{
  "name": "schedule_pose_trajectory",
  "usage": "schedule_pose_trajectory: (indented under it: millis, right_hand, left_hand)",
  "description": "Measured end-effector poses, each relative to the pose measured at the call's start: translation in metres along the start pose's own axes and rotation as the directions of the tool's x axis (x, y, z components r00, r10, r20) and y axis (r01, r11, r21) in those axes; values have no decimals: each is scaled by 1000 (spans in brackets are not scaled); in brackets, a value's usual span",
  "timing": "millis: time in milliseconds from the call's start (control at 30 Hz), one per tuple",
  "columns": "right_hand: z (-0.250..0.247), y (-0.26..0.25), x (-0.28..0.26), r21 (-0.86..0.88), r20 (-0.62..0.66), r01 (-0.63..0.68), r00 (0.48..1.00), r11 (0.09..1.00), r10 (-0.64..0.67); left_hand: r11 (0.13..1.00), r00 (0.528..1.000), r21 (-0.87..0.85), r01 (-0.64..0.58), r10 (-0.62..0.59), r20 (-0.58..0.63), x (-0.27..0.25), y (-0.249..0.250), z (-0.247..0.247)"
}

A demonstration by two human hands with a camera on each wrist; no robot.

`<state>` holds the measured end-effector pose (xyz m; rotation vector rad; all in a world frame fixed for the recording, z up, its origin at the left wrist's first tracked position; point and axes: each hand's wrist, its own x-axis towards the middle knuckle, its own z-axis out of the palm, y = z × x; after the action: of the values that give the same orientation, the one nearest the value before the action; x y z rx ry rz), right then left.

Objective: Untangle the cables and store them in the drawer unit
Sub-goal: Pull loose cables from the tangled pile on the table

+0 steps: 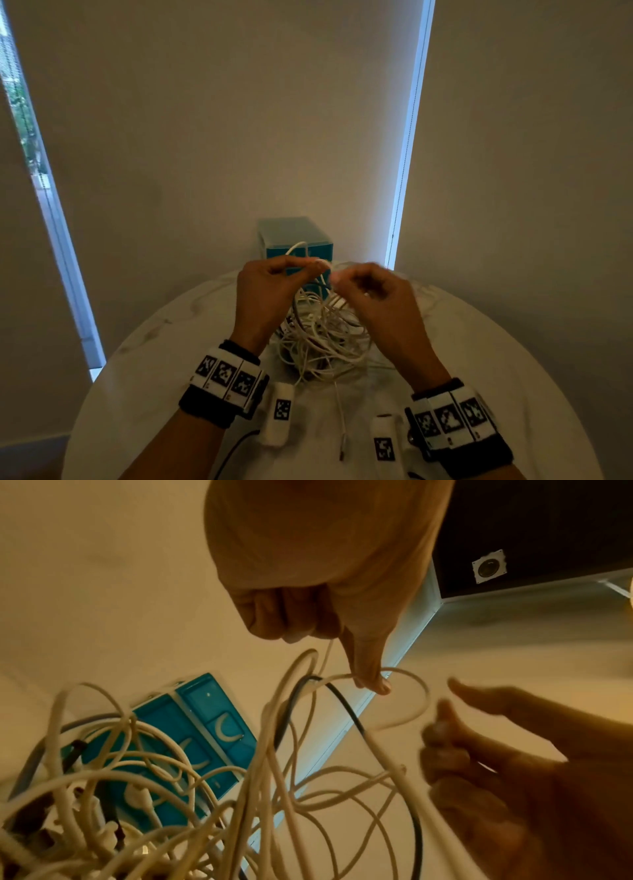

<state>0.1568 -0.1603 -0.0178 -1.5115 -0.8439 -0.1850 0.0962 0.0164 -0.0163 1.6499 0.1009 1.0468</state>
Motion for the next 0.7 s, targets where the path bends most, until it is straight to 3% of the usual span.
schedule_pose_trajectory:
  millis: [67,100,200,300,433,600,700]
  right_hand:
    - [9,4,-4,-45,258,-158,952,986,164]
    - [12,10,-5,-114,284,-177,937,978,203]
    - [20,26,-5,-297,187,-131,963,946,192]
    - [22,31,0,-331,94,-121,983,936,161]
    - [16,38,4,-226,-3,-110,994,968,113]
    - [6,39,6,135,-70,-236,967,962,246]
    - [3,37,8,301,-102,-274,943,913,317]
  left_hand:
    - [1000,999,15,15,-16,43,-1,2,-1]
    - [1000,998,11,24,-25,57,-1,2,-1]
    - [999,993,-1,44,-43,111,-2,7,1]
    - [999,975,52,12,-23,223,-8,11,8]
    - [997,939,63,-46,22,344,-9,13,9]
    - [930,927,368,-3,-135,349,9,-13,-16]
    - [814,957,580,-19,-153,245,15,-23,-22]
